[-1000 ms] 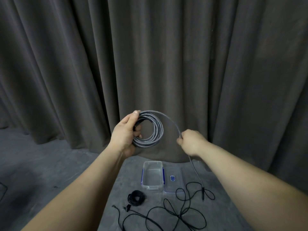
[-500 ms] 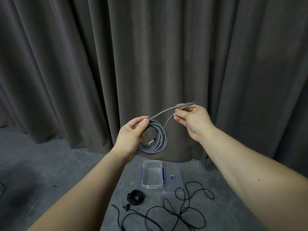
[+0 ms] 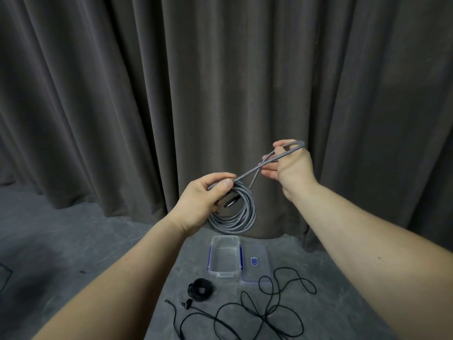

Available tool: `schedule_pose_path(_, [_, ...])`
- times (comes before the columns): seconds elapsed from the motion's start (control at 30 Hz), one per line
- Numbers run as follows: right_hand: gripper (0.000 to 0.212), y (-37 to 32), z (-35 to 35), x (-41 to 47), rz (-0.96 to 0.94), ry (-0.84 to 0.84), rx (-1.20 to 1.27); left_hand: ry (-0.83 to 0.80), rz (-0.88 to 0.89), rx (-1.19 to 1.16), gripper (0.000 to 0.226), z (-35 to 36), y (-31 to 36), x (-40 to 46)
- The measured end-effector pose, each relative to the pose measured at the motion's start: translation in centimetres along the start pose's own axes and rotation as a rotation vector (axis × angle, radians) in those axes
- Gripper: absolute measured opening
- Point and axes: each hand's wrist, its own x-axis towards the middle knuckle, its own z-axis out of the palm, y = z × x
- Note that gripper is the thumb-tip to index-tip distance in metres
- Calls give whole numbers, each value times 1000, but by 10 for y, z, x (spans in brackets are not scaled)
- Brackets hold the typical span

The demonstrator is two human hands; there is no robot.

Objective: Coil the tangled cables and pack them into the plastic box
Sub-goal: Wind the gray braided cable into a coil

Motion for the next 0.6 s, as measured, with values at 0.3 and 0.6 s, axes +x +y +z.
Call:
schedule_pose_path(0.3, [16, 8, 3, -6, 276, -113, 37, -38, -18, -72, 15, 7, 5, -9])
schedule_pose_path(0.6, [17, 16, 6, -30, 186, -351, -200, 205, 51, -103, 11, 8, 6, 0])
